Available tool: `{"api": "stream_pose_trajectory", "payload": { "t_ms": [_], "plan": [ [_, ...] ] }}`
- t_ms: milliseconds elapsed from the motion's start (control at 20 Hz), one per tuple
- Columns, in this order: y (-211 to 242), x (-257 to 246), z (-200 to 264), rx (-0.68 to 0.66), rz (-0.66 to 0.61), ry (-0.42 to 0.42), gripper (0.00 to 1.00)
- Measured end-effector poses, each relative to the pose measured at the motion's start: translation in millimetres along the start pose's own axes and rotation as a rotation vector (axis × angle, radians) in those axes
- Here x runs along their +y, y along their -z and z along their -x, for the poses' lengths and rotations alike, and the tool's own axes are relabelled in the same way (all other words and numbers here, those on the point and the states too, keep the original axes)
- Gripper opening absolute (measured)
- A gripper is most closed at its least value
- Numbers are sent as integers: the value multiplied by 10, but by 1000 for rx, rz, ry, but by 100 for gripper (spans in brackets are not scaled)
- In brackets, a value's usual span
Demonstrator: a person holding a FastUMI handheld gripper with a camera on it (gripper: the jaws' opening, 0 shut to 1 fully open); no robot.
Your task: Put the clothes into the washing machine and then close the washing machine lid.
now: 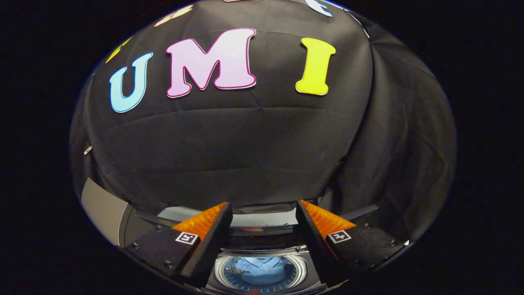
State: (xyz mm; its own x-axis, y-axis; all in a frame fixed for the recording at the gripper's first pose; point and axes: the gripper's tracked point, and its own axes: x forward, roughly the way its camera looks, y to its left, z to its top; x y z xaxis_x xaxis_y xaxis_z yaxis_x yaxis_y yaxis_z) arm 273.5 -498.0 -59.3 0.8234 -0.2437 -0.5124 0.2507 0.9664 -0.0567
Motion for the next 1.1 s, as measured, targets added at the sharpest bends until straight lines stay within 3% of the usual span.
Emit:
{"api": "stream_pose_trajectory", "payload": {
  "t_ms": [1100],
  "plan": [
    [522,-75,696,-60,-6,-13,99]
  ]
}}
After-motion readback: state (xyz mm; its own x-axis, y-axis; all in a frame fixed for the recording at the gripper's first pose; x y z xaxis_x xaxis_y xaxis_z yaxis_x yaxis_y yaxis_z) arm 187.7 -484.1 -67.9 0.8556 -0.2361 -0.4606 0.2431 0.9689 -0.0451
